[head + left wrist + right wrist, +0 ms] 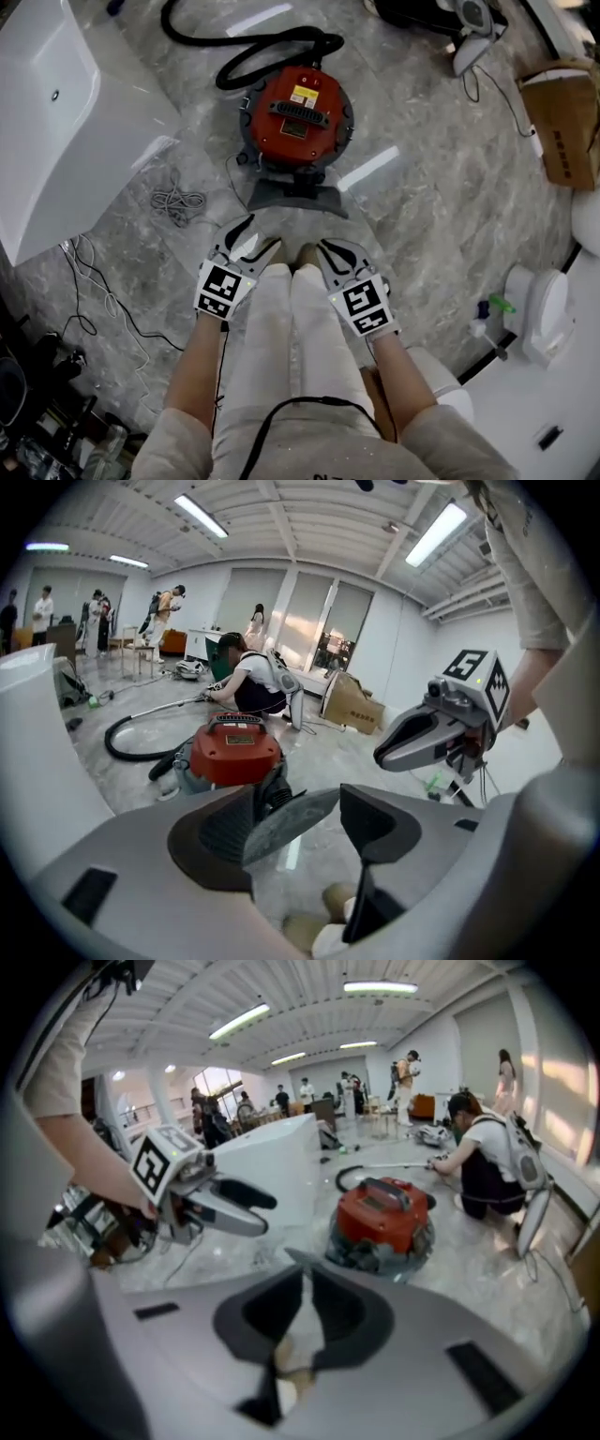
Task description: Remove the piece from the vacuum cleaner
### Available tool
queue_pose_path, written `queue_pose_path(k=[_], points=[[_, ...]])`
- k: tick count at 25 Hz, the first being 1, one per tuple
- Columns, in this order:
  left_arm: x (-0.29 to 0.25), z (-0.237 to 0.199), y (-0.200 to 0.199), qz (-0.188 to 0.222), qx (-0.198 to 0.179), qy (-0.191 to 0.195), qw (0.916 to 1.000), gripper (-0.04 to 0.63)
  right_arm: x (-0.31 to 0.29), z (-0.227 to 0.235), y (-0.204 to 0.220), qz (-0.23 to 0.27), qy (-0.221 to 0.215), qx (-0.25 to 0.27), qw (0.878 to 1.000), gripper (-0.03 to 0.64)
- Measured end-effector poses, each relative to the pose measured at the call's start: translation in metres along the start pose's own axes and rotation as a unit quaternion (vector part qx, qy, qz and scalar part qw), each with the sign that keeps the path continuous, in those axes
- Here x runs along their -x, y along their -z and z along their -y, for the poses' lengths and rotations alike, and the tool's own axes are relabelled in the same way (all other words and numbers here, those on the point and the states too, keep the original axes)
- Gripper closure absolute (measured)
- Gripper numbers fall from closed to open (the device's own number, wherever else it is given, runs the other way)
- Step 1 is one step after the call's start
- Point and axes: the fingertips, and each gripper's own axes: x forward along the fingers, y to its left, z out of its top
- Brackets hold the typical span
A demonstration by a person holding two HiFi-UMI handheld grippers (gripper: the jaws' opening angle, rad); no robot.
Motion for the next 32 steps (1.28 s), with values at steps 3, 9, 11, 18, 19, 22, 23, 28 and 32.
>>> queue_pose_path(k=[3, 9, 11, 18, 19, 22, 23, 28, 32], points=[[-0.025, -0.021, 0.036, -0.04, -0.08, -0.02, 0.9958, 0.288, -0.028, 0.024, 0.02, -0.023, 0.031, 0.043, 0.998, 0.574], [-0.067, -0.029, 0.075, -0.075, -0.183, -0.007, 0.9802, 0.285, -0.076, 0.055, 0.052, -0.059, 0.058, 0.131, 0.988, 0.483], [-0.08, -0.026, 0.077, -0.08, -0.223, -0.006, 0.9714, 0.285, -0.09, 0.063, 0.059, -0.077, 0.059, 0.166, 0.981, 0.456], [-0.123, -0.02, 0.089, -0.103, -0.326, 0.007, 0.9396, 0.285, -0.124, 0.078, 0.065, -0.1, 0.041, 0.219, 0.97, 0.453], [-0.128, -0.019, 0.092, -0.109, -0.338, 0.011, 0.9349, 0.285, -0.127, 0.078, 0.066, -0.102, 0.037, 0.231, 0.967, 0.454], [-0.139, -0.019, 0.101, -0.12, -0.363, 0.011, 0.924, 0.285, -0.137, 0.076, 0.071, -0.106, 0.034, 0.263, 0.958, 0.453], [-0.14, -0.02, 0.102, -0.12, -0.367, 0.006, 0.9223, 0.285, -0.14, 0.075, 0.072, -0.105, 0.036, 0.271, 0.956, 0.454], [-0.149, -0.023, 0.105, -0.119, -0.348, 0.005, 0.9298, 0.291, -0.148, 0.076, 0.069, -0.079, 0.039, 0.259, 0.962, 0.454], [-0.149, -0.033, 0.095, -0.103, -0.339, -0.023, 0.935, 0.44, -0.151, 0.077, 0.069, -0.081, 0.045, 0.271, 0.958, 0.458]])
